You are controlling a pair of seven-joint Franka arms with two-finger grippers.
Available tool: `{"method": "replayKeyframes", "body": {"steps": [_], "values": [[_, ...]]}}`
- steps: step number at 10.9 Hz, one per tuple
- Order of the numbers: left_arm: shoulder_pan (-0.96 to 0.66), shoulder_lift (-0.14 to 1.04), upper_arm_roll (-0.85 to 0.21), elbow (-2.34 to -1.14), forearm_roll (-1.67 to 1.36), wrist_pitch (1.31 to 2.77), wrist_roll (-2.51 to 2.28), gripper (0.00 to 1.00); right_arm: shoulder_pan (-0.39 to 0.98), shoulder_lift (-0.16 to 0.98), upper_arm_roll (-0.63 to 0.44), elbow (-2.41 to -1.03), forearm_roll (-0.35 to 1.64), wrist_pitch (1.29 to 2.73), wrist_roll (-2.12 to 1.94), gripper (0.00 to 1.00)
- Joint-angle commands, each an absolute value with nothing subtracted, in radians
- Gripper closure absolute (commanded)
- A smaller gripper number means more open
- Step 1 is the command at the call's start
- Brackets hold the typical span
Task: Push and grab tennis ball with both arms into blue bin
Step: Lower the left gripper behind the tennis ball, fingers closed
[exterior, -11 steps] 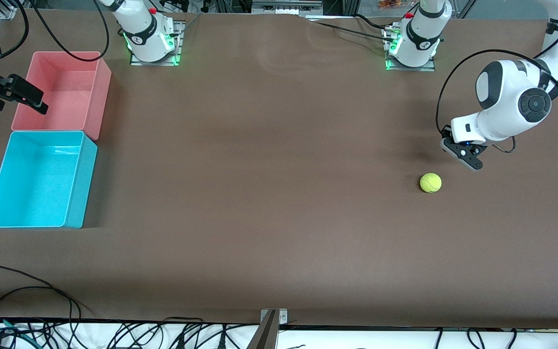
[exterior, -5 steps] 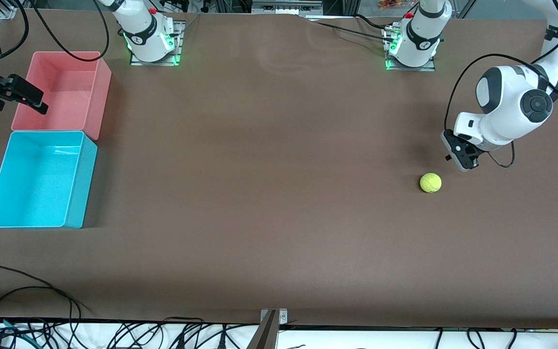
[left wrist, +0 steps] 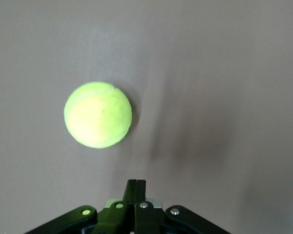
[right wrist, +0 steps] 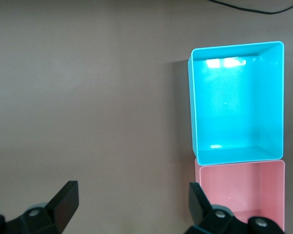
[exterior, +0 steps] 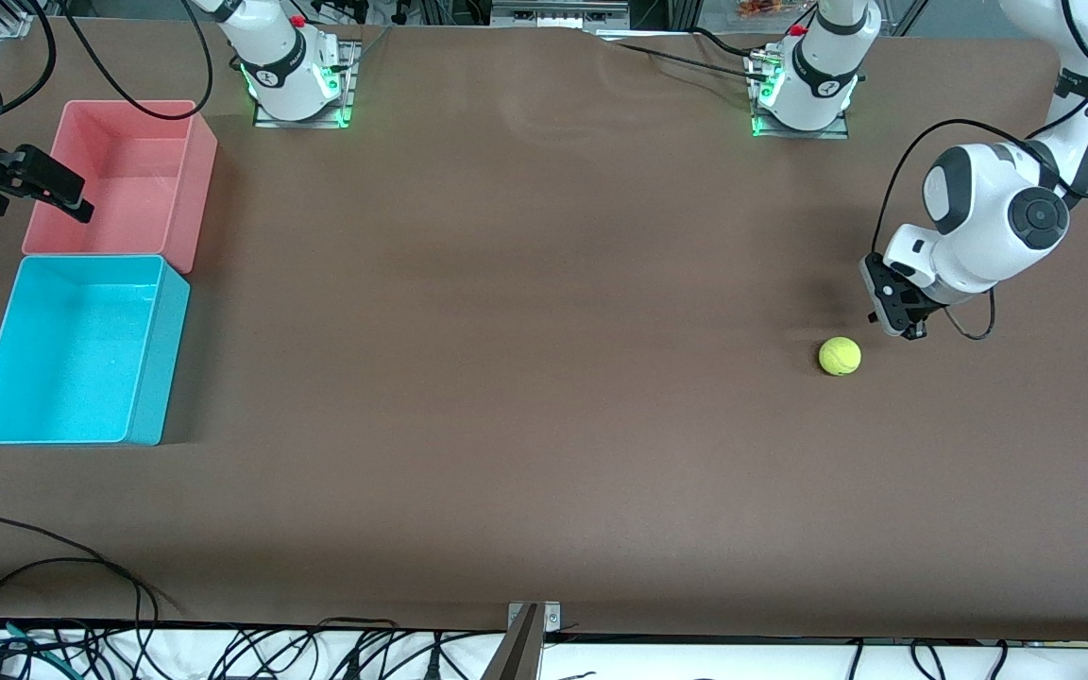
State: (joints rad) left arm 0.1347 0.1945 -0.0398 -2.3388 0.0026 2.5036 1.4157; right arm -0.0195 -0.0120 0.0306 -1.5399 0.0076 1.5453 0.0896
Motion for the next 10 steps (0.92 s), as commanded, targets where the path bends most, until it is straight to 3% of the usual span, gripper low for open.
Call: {"method": "replayKeyframes", "body": {"steps": [1, 10], "values": [[0.138, 0.244, -0.025, -2.287, 0.017, 2.519, 1.482, 1.0, -0.015, -0.005, 0.028, -1.514, 0.003, 1.532, 0.089, 0.0], [0.141, 0.376, -0.023, -2.181, -0.021, 2.519, 1.565, 1.0, -0.015, -0.006, 0.028, -1.516, 0.003, 1.531, 0.09, 0.0]]}}
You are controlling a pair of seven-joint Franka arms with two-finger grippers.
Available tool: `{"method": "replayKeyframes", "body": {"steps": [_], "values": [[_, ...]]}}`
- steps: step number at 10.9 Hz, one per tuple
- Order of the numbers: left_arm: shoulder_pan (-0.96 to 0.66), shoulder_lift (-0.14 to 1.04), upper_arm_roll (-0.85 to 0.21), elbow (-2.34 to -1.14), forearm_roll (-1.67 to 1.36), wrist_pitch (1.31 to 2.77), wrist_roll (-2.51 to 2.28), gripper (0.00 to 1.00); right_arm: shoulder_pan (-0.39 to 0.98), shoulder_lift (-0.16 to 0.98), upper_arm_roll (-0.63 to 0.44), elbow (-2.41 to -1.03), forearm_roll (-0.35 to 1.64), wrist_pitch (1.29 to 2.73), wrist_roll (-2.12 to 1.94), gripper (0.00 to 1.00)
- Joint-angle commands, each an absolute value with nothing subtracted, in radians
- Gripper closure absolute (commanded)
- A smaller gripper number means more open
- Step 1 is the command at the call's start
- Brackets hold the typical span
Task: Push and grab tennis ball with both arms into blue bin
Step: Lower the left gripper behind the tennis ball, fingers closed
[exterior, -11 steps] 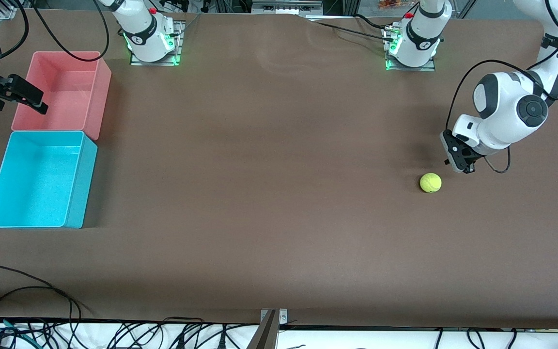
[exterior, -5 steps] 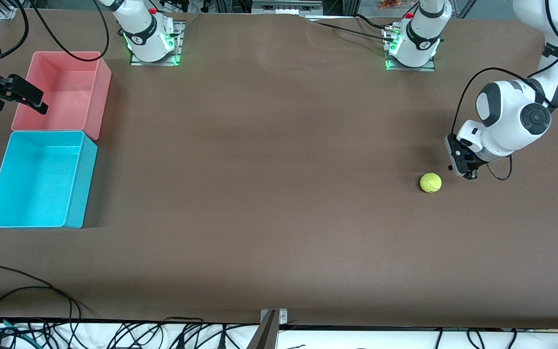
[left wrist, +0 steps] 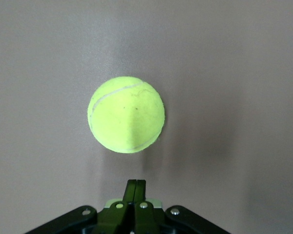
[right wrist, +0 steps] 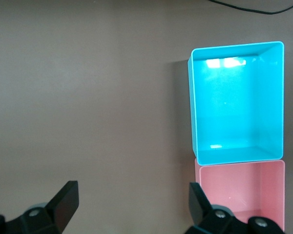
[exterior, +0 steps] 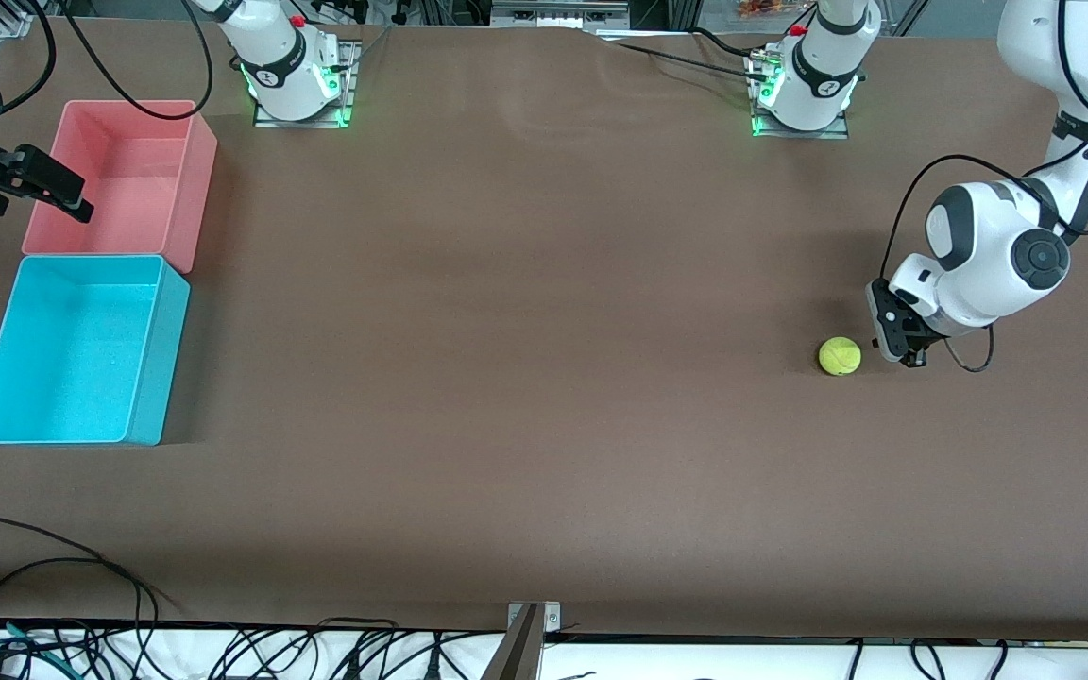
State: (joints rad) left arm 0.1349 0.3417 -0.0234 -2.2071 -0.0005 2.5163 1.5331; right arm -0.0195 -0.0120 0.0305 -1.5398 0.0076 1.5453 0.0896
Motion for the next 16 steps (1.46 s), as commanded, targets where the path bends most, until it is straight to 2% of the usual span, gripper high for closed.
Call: {"method": "replayKeyframes", "body": {"steps": [1, 13, 16], "values": [[0.143, 0.383, -0.023, -2.181, -0.021, 2.519, 1.565, 1.0, -0.015, -0.006, 0.028, -1.514, 0.003, 1.528, 0.091, 0.0], [0.13, 0.425, -0.023, -2.178, -0.052, 2.519, 1.562, 1.0, -0.017, -0.005, 0.026, -1.516, 0.003, 1.529, 0.087, 0.0], [0.13, 0.457, -0.023, -2.137, -0.049, 2.519, 1.565, 1.0, -0.017, -0.006, 0.026, -1.514, 0.002, 1.528, 0.089, 0.0]]}}
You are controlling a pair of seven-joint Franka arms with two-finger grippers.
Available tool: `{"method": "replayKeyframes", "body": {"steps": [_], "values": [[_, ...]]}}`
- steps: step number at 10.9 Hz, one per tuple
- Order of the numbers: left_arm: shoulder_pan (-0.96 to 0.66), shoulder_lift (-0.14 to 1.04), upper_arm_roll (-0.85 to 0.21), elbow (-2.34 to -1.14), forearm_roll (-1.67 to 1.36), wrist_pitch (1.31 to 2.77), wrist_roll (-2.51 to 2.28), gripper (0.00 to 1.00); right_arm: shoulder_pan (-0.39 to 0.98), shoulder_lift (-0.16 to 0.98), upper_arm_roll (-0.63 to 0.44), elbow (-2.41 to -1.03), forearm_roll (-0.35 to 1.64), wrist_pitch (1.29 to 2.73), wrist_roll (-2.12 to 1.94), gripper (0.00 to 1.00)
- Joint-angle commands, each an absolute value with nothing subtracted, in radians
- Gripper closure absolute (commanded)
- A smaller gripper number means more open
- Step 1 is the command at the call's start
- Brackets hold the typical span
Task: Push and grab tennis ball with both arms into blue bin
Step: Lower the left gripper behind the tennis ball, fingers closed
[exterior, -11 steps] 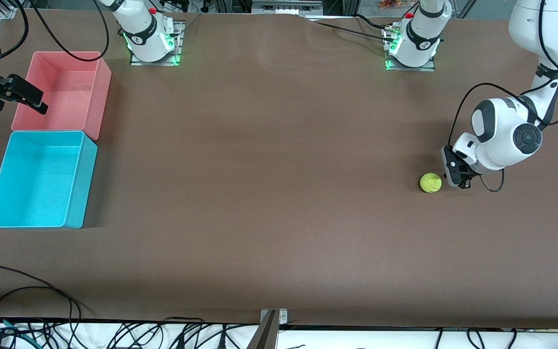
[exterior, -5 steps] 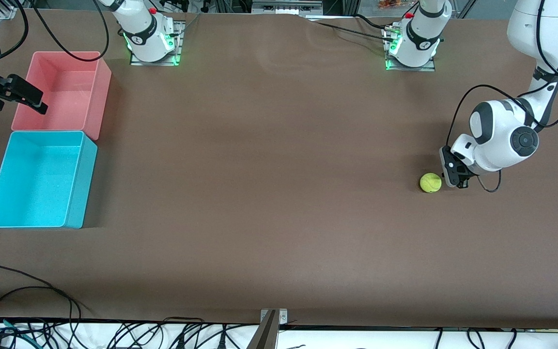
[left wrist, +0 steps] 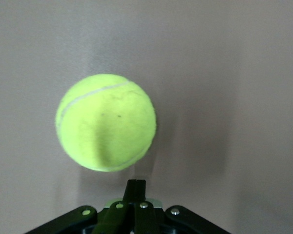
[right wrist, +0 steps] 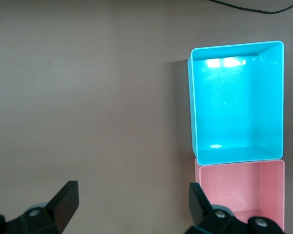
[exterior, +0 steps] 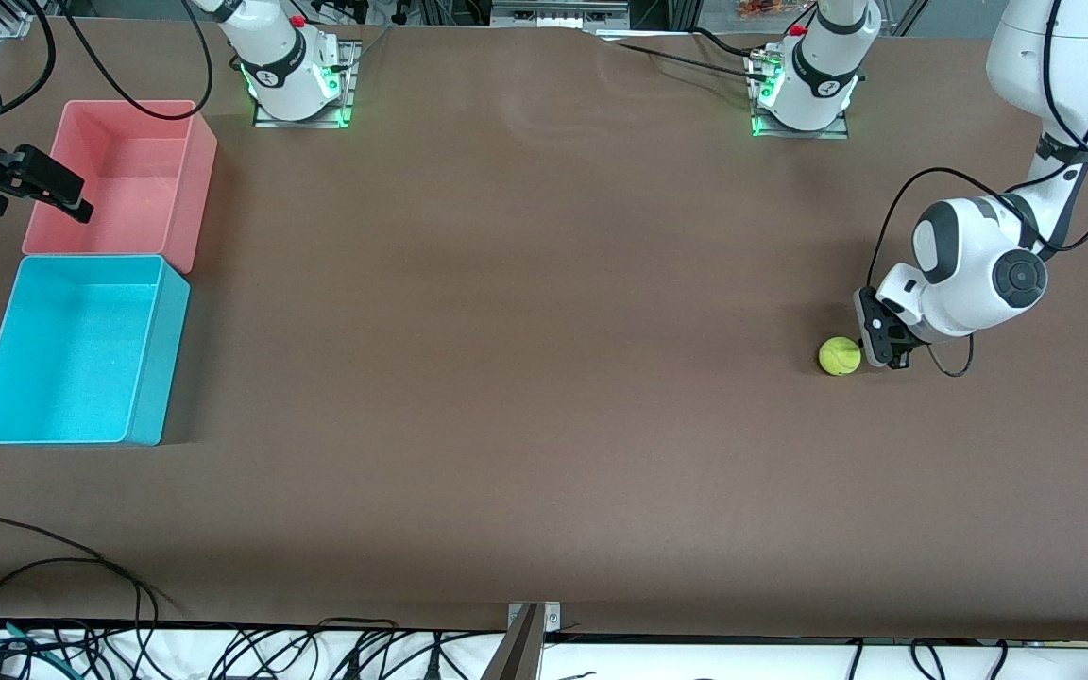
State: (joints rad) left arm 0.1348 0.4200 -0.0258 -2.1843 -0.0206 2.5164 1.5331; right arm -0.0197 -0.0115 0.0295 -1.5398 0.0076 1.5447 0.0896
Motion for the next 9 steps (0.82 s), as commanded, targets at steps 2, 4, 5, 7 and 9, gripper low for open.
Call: {"method": "replayKeyframes", "body": {"steps": [2, 4, 5, 7, 9], "values": [[0.126, 0.457, -0.023, -2.135, -0.046, 2.519, 1.565, 1.0, -0.017, -0.005, 0.026, -1.516, 0.003, 1.526, 0.089, 0.0], [0.124, 0.465, -0.023, -2.123, -0.048, 2.519, 1.563, 1.0, -0.017, -0.006, 0.026, -1.516, 0.003, 1.525, 0.089, 0.0], [0.124, 0.469, -0.023, -2.115, -0.048, 2.519, 1.563, 1.0, -0.017, -0.005, 0.026, -1.516, 0.003, 1.526, 0.089, 0.0], [0.124, 0.471, -0.023, -2.111, -0.049, 2.519, 1.562, 1.0, -0.017, -0.005, 0.025, -1.516, 0.003, 1.525, 0.089, 0.0], [0.104, 0.479, -0.023, -2.109, -0.052, 2.523, 1.548, 1.0, -0.017, -0.005, 0.025, -1.516, 0.003, 1.526, 0.089, 0.0]]}}
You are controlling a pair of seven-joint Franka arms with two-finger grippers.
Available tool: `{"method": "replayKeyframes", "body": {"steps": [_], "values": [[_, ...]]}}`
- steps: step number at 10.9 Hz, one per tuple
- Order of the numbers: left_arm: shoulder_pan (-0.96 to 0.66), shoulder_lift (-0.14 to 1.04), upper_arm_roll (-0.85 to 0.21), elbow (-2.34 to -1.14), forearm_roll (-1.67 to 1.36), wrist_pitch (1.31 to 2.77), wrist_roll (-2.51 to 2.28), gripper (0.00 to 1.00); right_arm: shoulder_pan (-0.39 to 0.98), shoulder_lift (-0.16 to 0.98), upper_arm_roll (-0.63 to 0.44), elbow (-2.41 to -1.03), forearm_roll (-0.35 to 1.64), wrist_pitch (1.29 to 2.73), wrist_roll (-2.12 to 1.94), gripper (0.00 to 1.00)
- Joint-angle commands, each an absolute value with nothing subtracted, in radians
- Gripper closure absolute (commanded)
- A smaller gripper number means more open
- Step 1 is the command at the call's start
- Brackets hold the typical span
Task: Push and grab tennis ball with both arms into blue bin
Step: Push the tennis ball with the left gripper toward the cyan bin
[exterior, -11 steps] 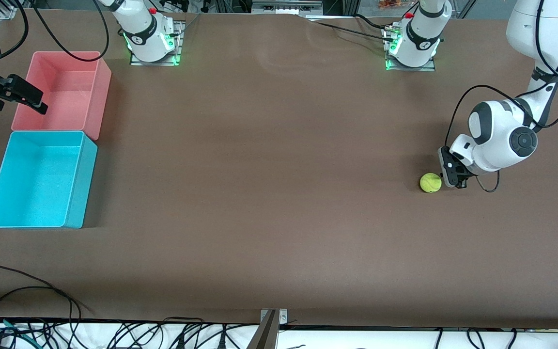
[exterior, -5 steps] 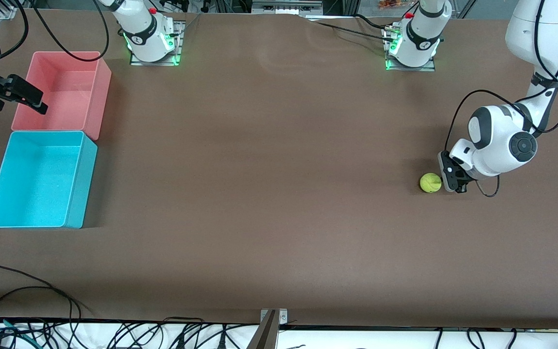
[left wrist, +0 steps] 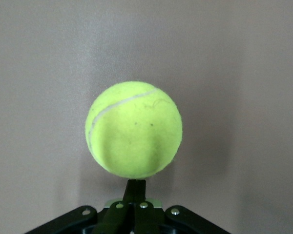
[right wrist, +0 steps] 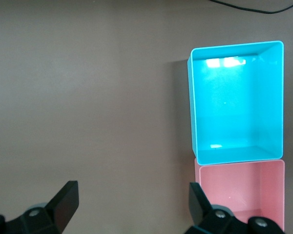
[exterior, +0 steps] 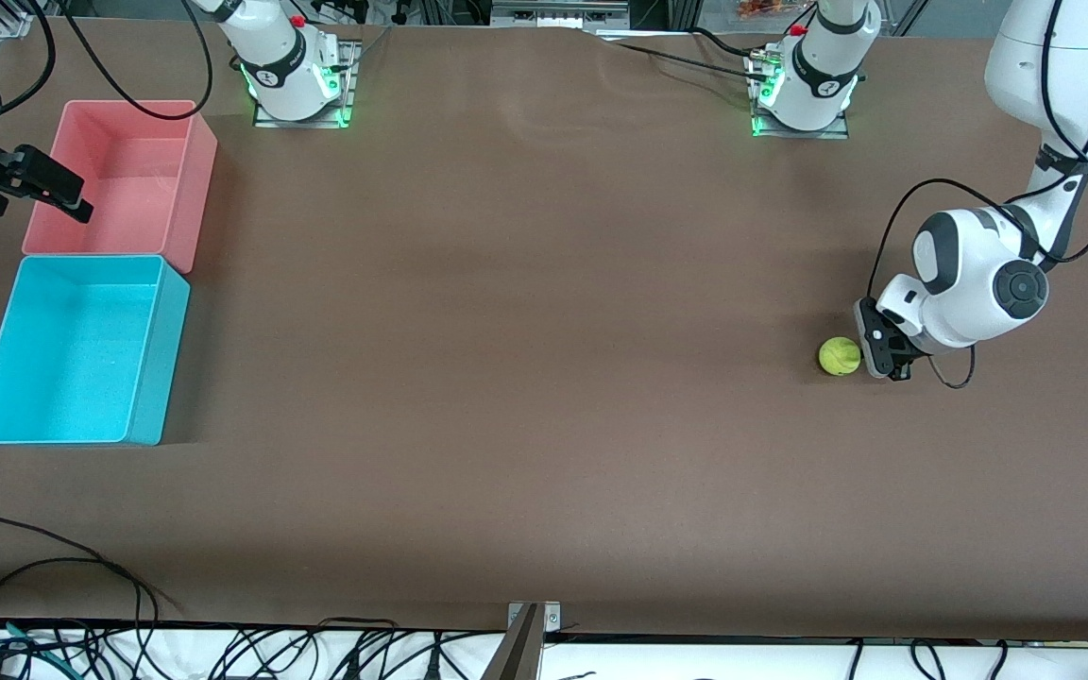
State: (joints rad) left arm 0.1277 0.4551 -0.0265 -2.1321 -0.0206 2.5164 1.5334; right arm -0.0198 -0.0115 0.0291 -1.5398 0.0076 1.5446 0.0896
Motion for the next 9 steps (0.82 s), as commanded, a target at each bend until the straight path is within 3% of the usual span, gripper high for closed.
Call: {"method": "replayKeyframes", "body": {"steps": [1, 4, 9], "values": [[0.074, 0.485, -0.025, -2.109, -0.054, 2.545, 1.499, 1.0, -0.017, -0.005, 0.025, -1.516, 0.003, 1.528, 0.089, 0.0], [-0.064, 0.47, -0.101, -2.088, -0.035, 2.551, 1.031, 1.0, -0.017, -0.005, 0.025, -1.516, 0.003, 1.528, 0.087, 0.0], [-0.048, 0.411, -0.103, -2.115, -0.034, 2.491, 1.078, 1.0, -0.017, -0.005, 0.026, -1.516, 0.0, 1.522, 0.087, 0.0]]}}
